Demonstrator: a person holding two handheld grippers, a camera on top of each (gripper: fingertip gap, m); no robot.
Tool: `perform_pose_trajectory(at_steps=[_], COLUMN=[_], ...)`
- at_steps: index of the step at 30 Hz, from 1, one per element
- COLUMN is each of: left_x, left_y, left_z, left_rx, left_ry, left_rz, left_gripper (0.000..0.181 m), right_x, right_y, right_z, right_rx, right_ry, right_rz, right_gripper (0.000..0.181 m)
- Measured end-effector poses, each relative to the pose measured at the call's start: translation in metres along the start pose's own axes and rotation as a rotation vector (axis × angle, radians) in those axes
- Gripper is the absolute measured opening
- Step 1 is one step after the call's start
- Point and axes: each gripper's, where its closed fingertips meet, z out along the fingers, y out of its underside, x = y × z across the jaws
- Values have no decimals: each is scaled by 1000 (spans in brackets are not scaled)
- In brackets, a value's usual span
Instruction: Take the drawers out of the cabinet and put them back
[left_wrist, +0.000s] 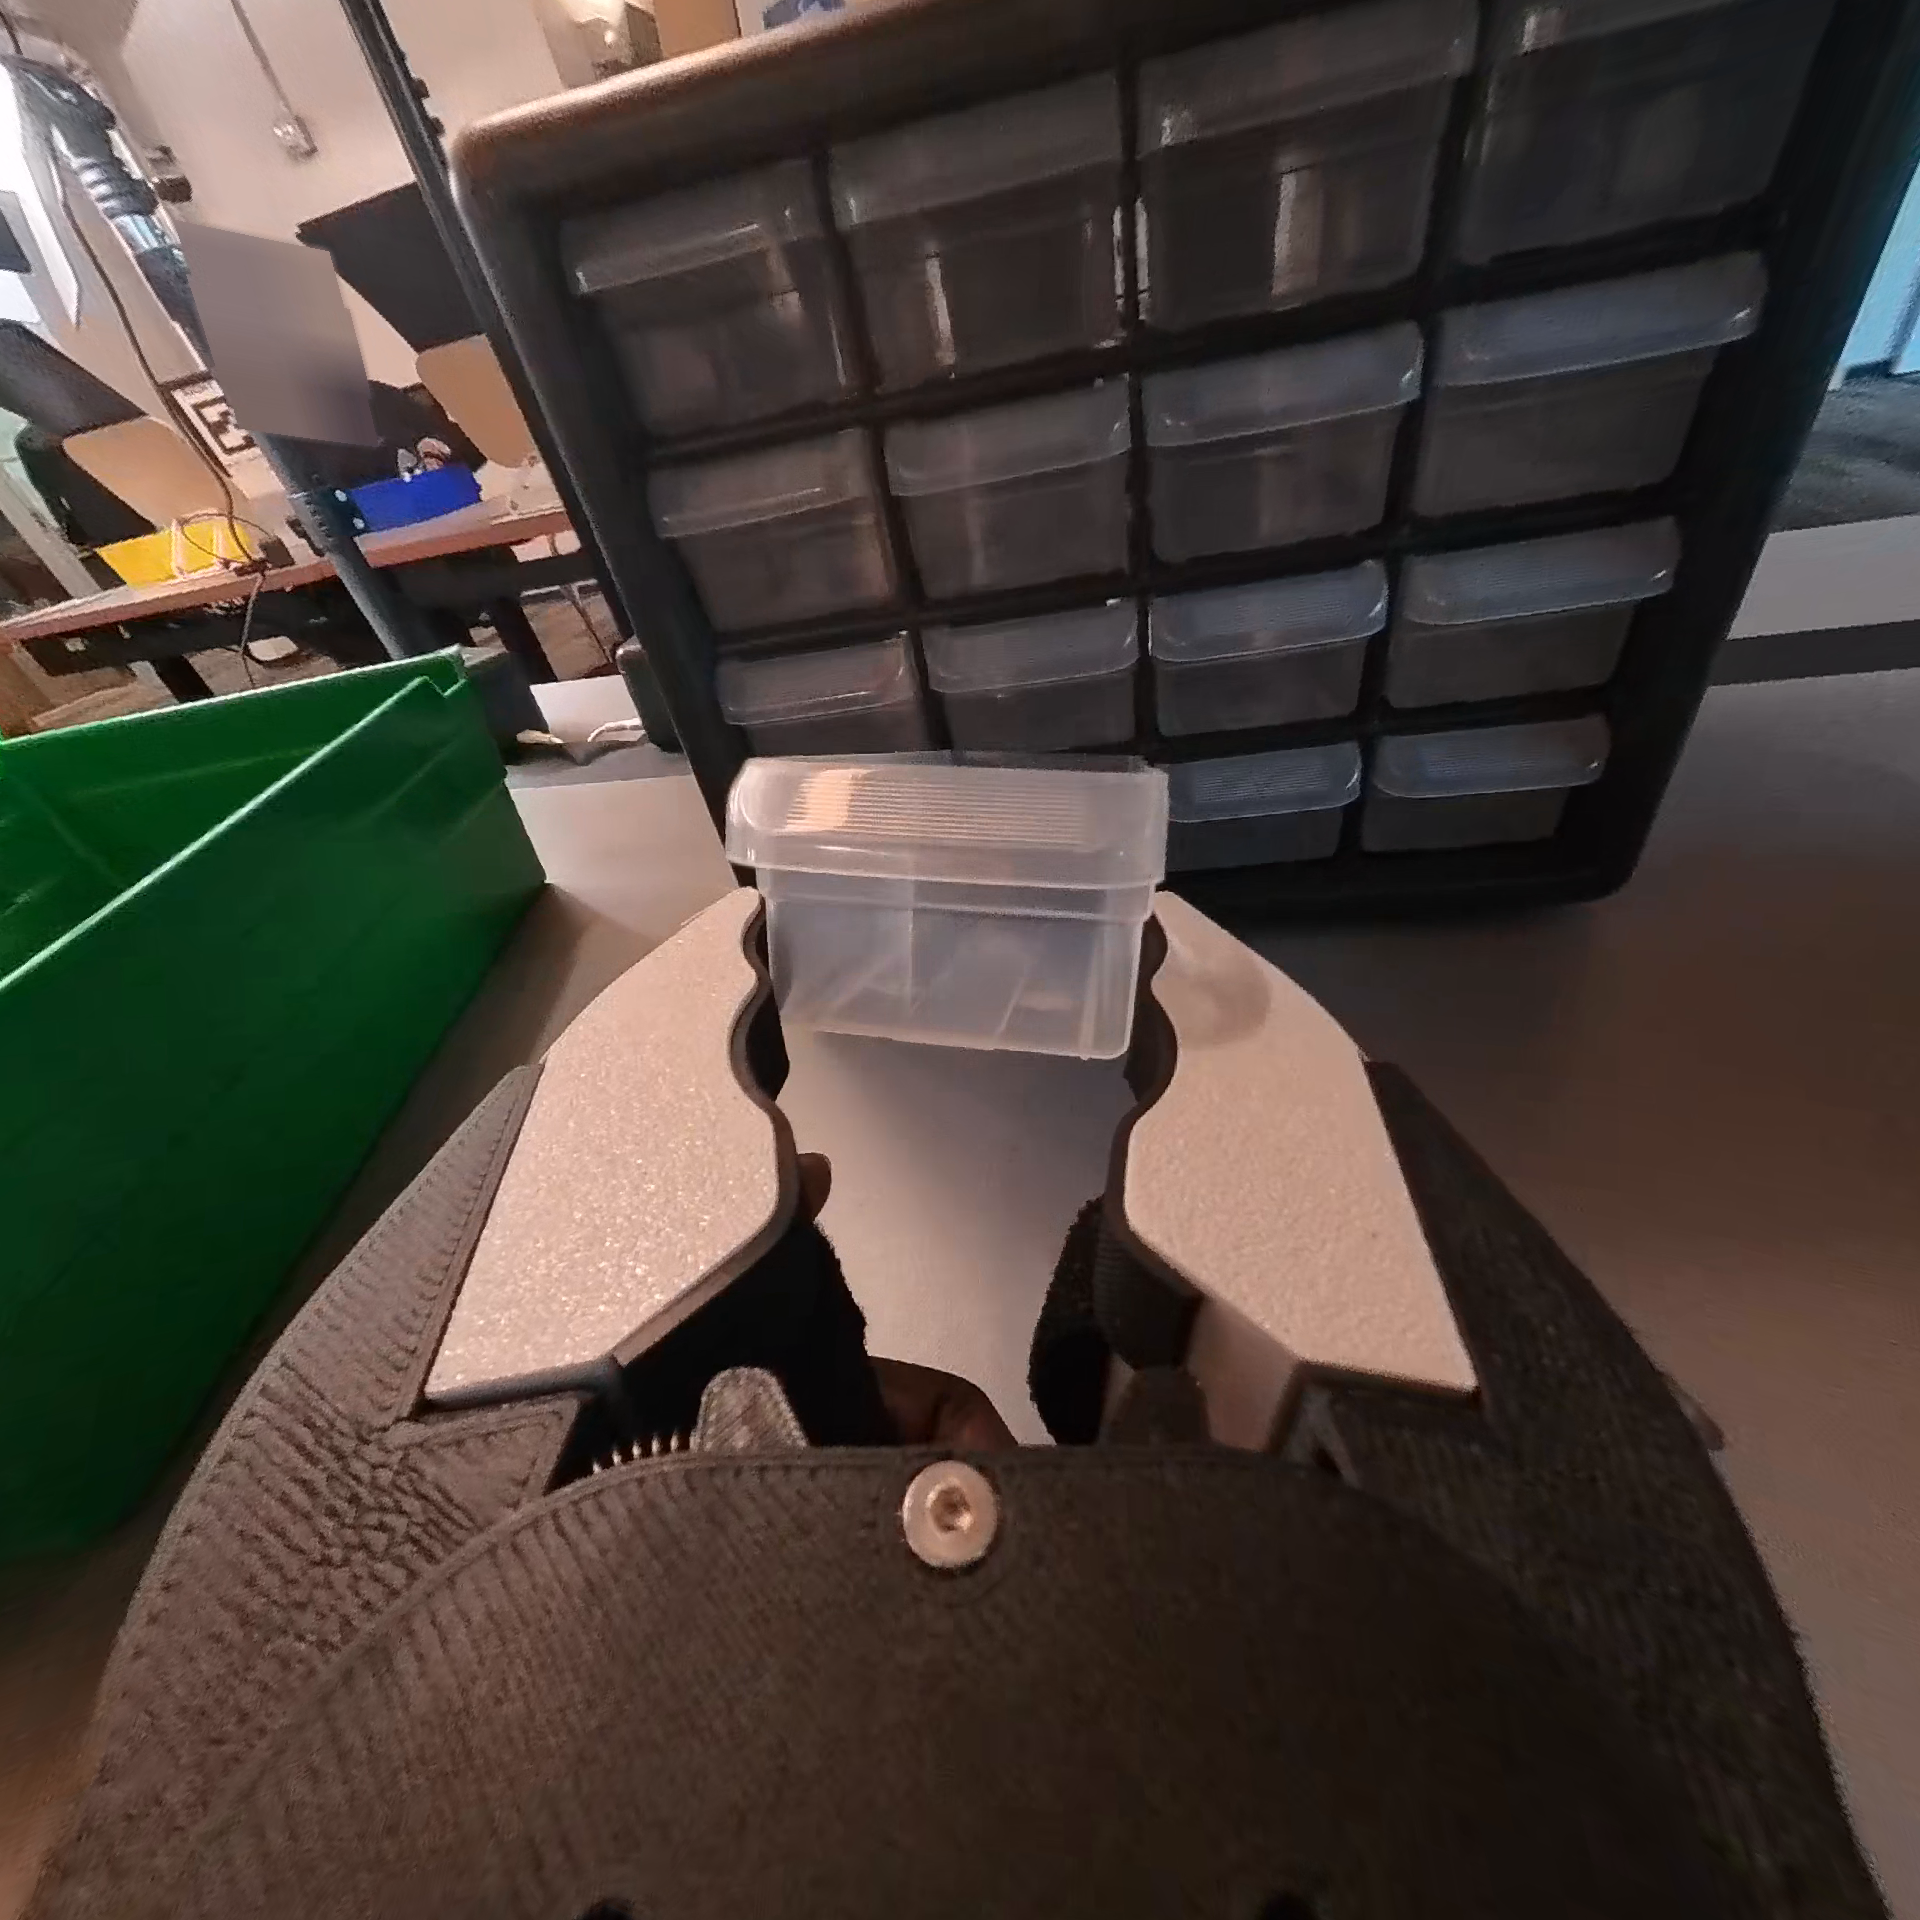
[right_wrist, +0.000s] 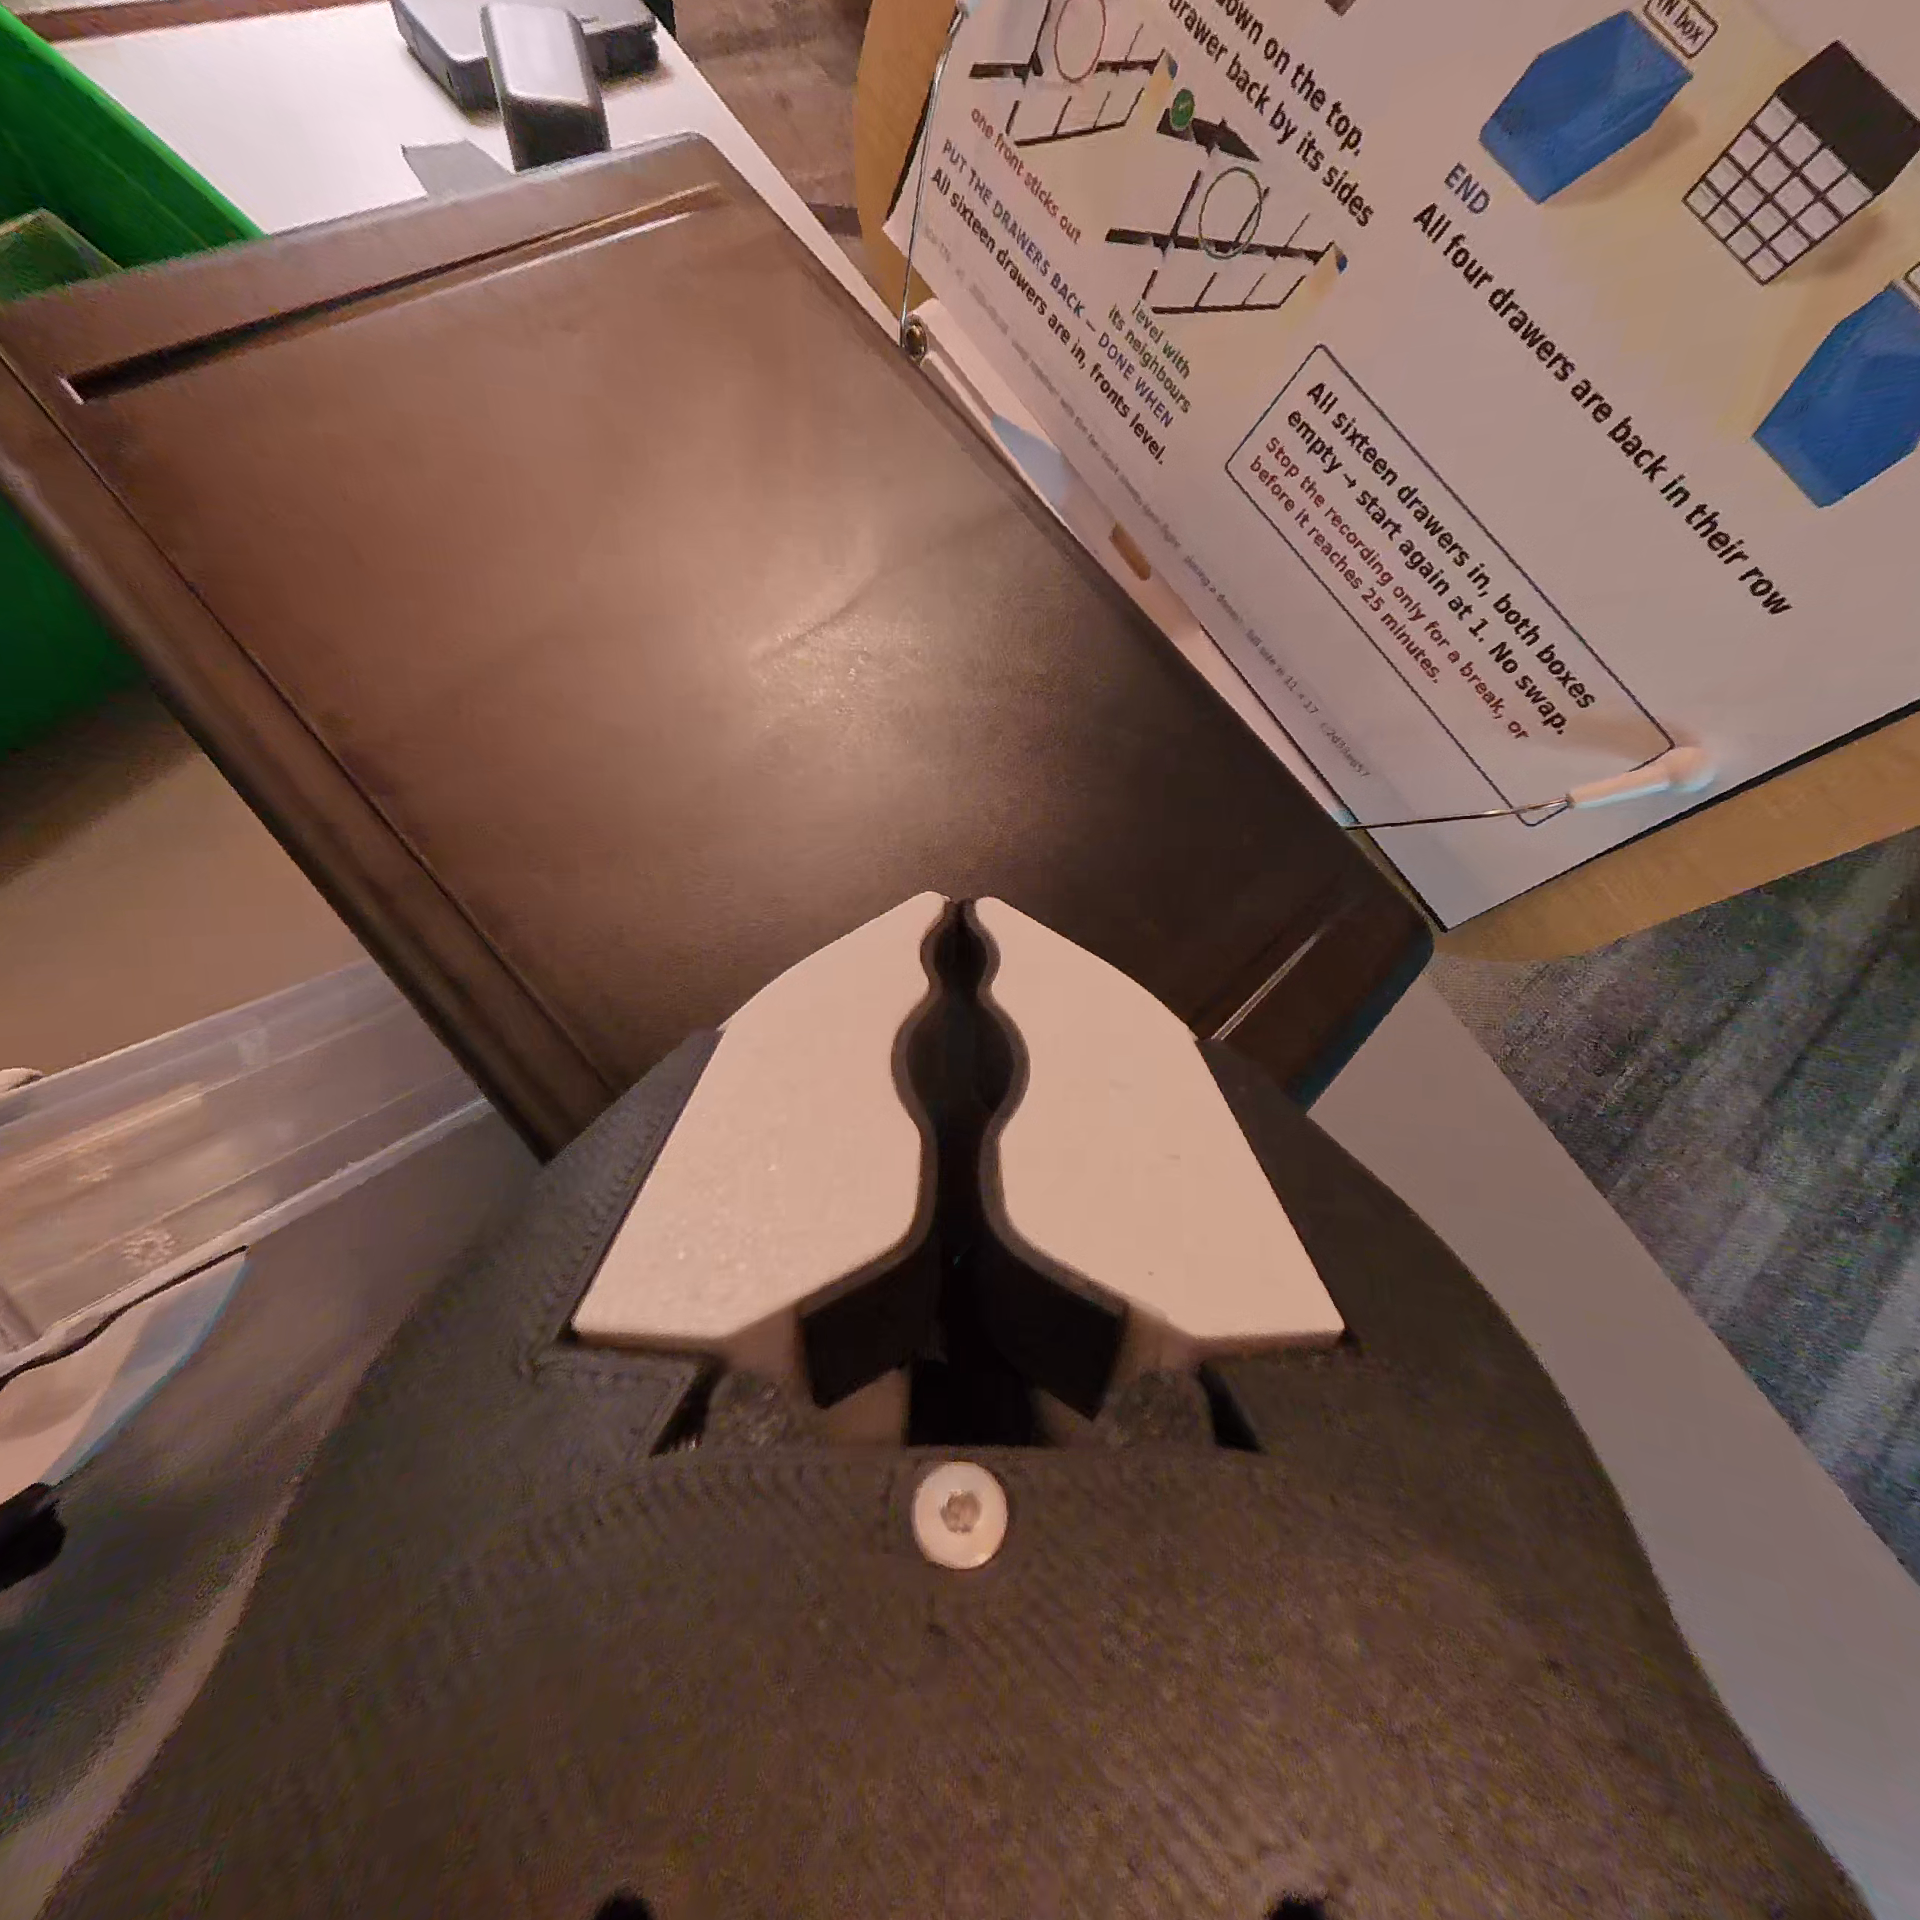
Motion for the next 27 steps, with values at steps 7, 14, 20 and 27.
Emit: perform_pose_trajectory(at_steps=[7, 14, 20, 27], left_x=[-6, -3, 4, 8], left_y=[5, 2, 1, -2], left_z=[-2, 4, 4, 17], left_rx=[-36, -20, -17, 0], left_ry=[-8, -24, -9, -26], left_rz=[-101, -77, -81, -11], left_gripper=[65, 65, 65, 65], right_x=[0, 1, 1, 1], right_y=[-1, -3, -3, -3], right_z=[1, 3, 3, 3], right_rx=[-7, 0, 5, 7], right_ry=[47, 68, 65, 69], right_rz=[-51, -56, -54, -65], right_gripper=[0, 0, 1, 0])
